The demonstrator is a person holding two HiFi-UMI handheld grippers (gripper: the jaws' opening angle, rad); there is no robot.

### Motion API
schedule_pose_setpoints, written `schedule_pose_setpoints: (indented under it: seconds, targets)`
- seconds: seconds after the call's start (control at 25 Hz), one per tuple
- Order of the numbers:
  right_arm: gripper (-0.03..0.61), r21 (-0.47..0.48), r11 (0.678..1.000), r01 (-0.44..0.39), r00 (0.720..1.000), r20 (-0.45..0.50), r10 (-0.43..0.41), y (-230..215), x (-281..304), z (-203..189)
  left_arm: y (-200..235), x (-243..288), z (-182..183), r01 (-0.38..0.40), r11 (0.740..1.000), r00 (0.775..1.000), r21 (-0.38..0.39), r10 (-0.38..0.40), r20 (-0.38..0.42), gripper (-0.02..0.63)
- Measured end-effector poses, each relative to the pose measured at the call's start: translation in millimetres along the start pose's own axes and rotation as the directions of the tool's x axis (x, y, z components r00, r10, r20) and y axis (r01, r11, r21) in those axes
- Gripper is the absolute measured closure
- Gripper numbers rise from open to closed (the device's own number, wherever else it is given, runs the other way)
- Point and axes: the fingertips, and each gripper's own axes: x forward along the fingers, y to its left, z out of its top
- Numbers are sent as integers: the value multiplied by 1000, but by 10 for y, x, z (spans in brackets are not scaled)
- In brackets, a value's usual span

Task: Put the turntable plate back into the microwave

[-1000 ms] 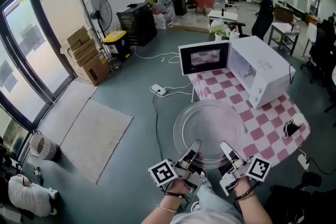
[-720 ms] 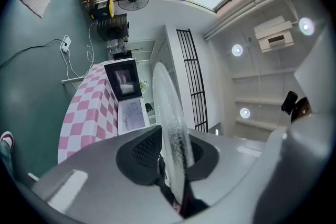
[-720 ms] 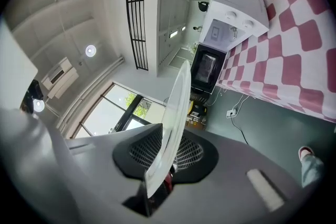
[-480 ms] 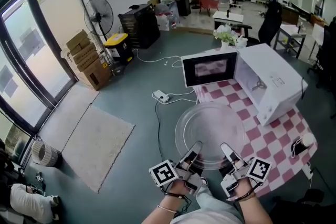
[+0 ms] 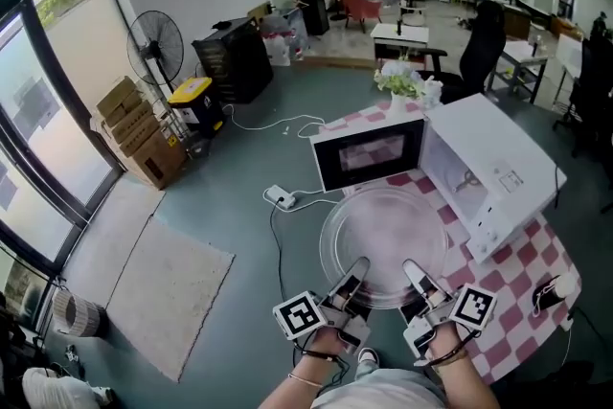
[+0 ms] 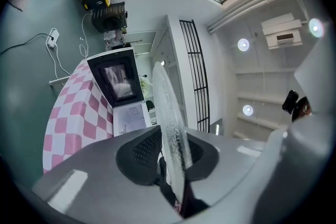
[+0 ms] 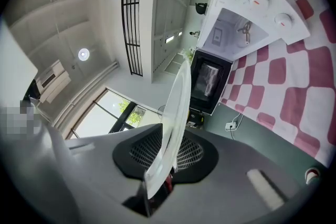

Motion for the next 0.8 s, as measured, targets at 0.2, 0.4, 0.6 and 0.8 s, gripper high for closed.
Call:
schedule_pose_setpoints:
  seconds: [0.2, 0.4, 0.6, 0.8]
  targets:
    - [531, -5, 999, 43, 999, 22, -43, -235, 220, 315, 204, 410, 141, -13, 1000, 999, -21, 12, -40, 569]
    - [531, 22, 996, 84, 995, 53, -85, -424, 382, 529, 349, 733, 265, -11, 999, 997, -32, 9, -79, 569]
    - [530, 34, 992, 120, 987, 106, -123, -575, 570, 782, 487, 1095, 417, -3, 999, 991, -47, -4, -135, 569]
    - [531, 54, 981, 185, 962, 196, -192, -736, 846, 1125, 640, 1616, 677, 22, 997, 970, -70, -39, -239, 569]
